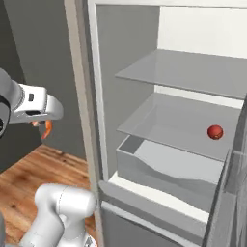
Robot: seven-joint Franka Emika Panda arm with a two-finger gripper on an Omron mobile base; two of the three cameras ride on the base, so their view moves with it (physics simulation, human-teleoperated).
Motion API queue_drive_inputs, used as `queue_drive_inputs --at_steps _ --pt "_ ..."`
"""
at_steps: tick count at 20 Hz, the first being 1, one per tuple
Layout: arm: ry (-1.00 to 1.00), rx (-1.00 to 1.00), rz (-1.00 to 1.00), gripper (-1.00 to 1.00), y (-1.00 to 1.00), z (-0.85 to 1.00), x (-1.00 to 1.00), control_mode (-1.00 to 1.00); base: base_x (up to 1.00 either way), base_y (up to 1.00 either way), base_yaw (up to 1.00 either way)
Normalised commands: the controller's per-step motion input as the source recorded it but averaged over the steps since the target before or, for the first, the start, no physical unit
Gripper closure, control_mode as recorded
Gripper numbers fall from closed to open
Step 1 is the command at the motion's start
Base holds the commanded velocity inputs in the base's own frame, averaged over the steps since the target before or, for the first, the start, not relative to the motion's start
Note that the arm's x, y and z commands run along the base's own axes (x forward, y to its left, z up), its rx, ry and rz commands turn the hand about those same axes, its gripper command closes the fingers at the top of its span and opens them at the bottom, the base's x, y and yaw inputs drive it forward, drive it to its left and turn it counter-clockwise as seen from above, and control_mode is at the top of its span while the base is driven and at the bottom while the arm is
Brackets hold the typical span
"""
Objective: Open the fridge, remove the pear, onion, and shrimp, and place them on any counter.
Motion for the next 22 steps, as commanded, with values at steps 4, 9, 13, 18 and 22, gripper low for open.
queue_drive_inputs --at_steps 4,9,13,18,22 --pt "0.0 0.0 0.0 1.0 0.0 0.0 0.0 1.0 -0.27 0.57 0.82" --pt "0.0 0.0 0.0 1.0 0.0 0.0 0.0 1.0 -0.18 0.37 0.99" --pt "0.0 0.0 0.0 1.0 0.0 0.0 0.0 1.0 -0.08 0.06 1.0" --pt "0.0 0.0 0.0 1.0 0.0 0.0 0.0 1.0 -0.12 0.21 1.0" --pt "0.0 0.0 0.0 1.0 0.0 0.0 0.0 1.0 -0.23 0.19 1.0"
